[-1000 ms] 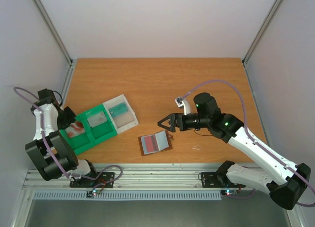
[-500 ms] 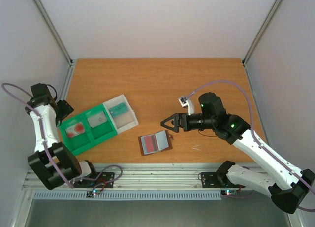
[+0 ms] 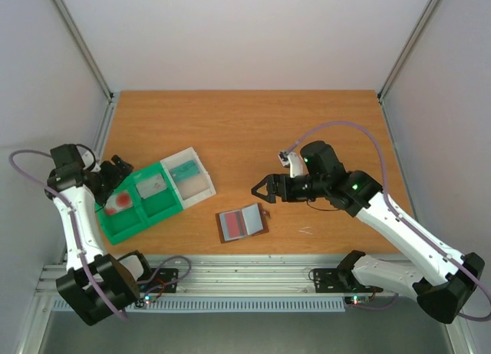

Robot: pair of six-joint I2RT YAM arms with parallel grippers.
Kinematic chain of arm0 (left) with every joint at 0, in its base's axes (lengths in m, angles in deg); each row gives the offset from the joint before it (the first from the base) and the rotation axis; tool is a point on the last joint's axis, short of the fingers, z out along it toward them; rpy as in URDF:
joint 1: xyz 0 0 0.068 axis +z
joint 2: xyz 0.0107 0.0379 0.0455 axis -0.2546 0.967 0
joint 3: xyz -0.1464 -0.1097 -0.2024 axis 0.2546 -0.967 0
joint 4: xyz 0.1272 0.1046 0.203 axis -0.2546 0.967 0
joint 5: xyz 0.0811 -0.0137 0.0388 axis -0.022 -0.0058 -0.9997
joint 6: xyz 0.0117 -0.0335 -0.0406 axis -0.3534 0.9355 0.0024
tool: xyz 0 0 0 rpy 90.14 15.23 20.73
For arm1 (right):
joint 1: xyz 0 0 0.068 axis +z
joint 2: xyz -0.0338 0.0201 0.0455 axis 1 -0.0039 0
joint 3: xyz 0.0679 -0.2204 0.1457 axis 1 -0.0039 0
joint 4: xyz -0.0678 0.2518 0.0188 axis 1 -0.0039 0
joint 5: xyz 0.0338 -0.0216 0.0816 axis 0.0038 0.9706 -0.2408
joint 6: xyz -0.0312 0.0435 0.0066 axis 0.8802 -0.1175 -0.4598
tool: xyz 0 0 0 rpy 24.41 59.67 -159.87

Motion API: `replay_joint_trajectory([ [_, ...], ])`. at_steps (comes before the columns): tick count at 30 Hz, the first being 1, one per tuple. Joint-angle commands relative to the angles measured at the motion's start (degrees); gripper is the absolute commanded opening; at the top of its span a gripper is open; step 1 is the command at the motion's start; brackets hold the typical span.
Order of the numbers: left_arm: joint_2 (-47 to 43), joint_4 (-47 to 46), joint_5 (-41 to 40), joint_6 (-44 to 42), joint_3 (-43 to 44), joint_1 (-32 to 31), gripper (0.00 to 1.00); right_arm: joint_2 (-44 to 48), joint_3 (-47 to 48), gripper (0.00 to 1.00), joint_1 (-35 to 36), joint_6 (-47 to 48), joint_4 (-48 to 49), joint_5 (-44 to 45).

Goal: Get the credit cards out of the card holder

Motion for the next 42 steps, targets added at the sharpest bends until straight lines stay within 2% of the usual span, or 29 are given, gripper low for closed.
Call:
replay_joint_trajectory([
  [1, -2.8, -3.9, 17.2, 1.4, -2.8, -0.2, 0.98, -4.1, 3.8, 0.98, -0.4, 1.9, -8.1, 5.5],
  [5, -6.8, -4.7, 21.4, 3.1, -5.3, -3.7, 0.94, -7.6, 4.9, 0.99, -0.4, 3.6, -11.6, 8.2],
  [10, -9.6, -2.7, 24.8, 3.3, -6.4, -8.6, 0.88, -9.0, 3.2, 0.98, -0.3, 5.5, -11.2, 10.3],
  [12, -11.6, -2.3, 25.0, 3.9, -6.7, -10.1, 0.84, -10.0, 2.1, 0.94, -0.3, 5.5, -9.9, 10.3],
  [14, -14.2, -2.3, 24.2, 4.6, -7.5, -11.6, 0.84, -11.1, 0.1, 0.87, -0.3, 4.9, -7.1, 8.5],
  [17, -16.0, -1.0, 23.8, 4.5, -8.8, -13.8, 0.84, -14.3, -1.7, 0.64, 0.1, 3.5, -2.7, 5.4],
  [20, -15.0, 1.5, 24.1, 2.8, -9.0, -16.7, 0.84, -17.4, -1.8, 0.42, 1.3, 3.2, -1.8, 7.9],
  [23, -15.7, 0.9, 21.9, 3.5, -9.0, -21.3, 0.83, -19.6, -2.9, 0.31, 1.4, 2.7, -0.4, 10.2],
  [30, -18.0, -3.7, 18.5, 10.1, -11.7, -30.0, 0.83, -23.8, -5.5, 0.27, 1.4, 2.6, 4.1, 10.4],
  [38, -17.9, -10.0, 12.1, 17.1, -14.8, -43.7, 0.83, -28.8, -9.8, 0.26, 1.8, 0.7, 10.4, 8.8],
  [42, -16.5, -13.5, 6.1, 20.8, -17.6, -52.1, 0.83, -30.5, -12.3, 0.26, 2.3, 0.0, 13.3, 7.4],
])
